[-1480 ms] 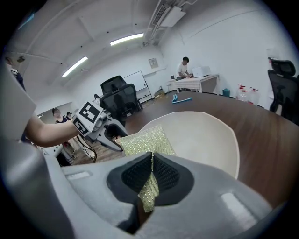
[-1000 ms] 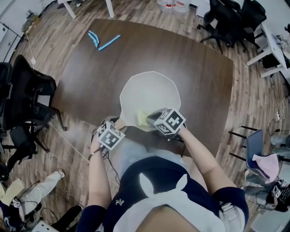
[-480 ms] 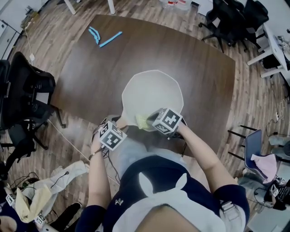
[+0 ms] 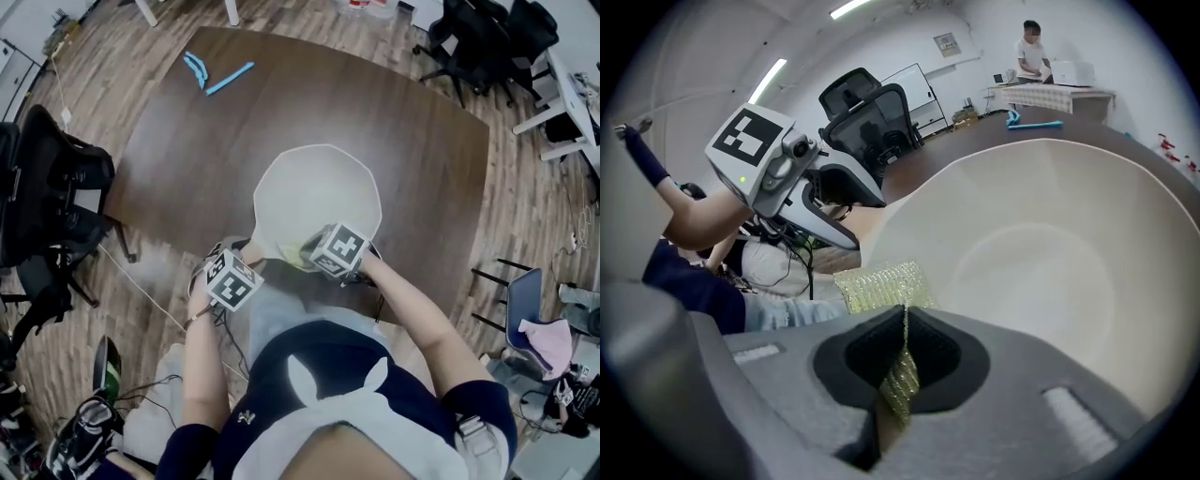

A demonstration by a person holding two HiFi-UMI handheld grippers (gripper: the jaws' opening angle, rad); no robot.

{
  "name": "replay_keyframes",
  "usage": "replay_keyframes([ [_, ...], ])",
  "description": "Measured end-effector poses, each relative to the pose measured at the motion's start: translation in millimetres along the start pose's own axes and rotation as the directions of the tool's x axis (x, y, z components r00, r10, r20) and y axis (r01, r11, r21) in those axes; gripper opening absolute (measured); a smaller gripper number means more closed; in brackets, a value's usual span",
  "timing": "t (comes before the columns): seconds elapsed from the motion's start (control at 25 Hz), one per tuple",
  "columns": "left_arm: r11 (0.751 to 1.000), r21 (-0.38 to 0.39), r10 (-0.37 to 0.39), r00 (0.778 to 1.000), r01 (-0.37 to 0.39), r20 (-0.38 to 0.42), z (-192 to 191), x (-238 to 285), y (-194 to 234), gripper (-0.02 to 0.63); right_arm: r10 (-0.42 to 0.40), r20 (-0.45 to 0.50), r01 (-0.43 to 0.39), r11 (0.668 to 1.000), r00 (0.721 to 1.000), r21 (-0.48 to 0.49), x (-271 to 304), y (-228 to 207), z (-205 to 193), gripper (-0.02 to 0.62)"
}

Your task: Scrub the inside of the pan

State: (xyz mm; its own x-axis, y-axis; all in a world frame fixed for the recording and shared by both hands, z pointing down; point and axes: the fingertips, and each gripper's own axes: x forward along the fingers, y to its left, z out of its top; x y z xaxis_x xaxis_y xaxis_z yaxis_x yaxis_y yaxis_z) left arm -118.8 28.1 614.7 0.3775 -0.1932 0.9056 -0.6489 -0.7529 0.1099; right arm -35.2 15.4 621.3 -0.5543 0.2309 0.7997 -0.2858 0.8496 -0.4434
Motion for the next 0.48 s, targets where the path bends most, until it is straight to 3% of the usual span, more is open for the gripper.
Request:
replay_keyframes([
  [0.48, 1.000, 0.020, -0.003, 1.000, 0.003, -0.021, 0.0, 0.2, 2.7, 0.224, -0.006, 0.026, 0.006, 1.000, 1.000, 0.014, 9.7, -2.5, 14.2, 0.006],
])
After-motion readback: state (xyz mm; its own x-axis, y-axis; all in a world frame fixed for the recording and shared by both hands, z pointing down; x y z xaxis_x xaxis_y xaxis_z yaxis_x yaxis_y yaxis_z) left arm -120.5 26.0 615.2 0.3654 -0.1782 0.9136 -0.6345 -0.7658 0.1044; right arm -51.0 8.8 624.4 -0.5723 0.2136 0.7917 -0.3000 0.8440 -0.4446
